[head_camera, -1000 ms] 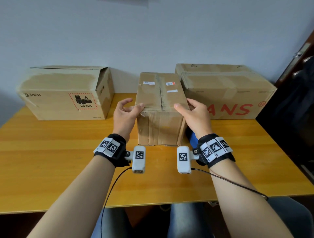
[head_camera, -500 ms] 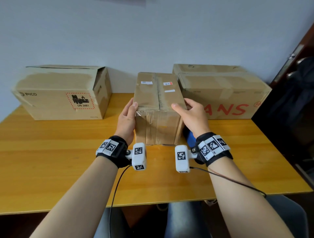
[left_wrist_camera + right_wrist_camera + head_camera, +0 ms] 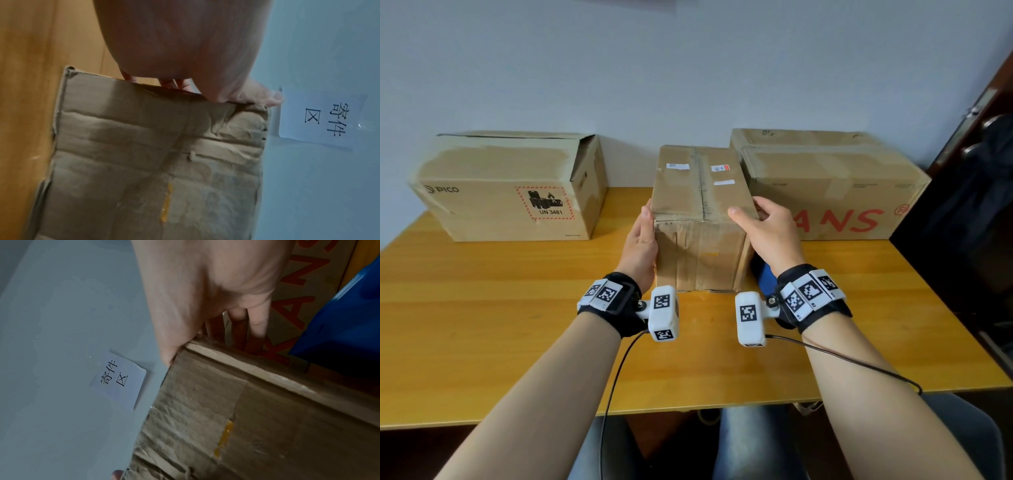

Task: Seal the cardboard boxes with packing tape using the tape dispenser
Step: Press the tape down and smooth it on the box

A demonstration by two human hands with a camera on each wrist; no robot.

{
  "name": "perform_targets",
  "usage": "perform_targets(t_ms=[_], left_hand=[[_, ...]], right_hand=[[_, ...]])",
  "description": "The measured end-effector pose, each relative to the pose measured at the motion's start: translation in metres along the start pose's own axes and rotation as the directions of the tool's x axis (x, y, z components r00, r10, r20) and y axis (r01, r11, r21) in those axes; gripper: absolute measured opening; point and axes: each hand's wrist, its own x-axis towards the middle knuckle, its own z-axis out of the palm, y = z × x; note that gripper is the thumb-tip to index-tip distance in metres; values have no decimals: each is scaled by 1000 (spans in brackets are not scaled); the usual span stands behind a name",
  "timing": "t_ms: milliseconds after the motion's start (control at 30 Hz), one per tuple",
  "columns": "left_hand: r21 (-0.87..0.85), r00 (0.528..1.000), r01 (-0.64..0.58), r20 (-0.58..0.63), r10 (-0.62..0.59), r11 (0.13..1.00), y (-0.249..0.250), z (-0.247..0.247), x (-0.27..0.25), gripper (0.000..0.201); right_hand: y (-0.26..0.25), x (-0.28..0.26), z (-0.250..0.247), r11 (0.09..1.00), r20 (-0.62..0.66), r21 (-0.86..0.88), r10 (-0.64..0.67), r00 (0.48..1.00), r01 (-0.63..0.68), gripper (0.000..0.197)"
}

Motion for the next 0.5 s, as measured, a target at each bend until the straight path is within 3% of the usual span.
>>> perform_targets(t_ms=[200, 500], left_hand=[[54, 999, 46, -30, -44, 997, -9, 3, 3, 85], [88, 993, 120, -3, -120, 989, -4, 0, 1, 54]], right_hand=[[-3, -2, -1, 1000, -1, -3, -6, 1000, 6, 24], [-5, -5, -1, 1000, -19, -12, 6, 1000, -6, 24]])
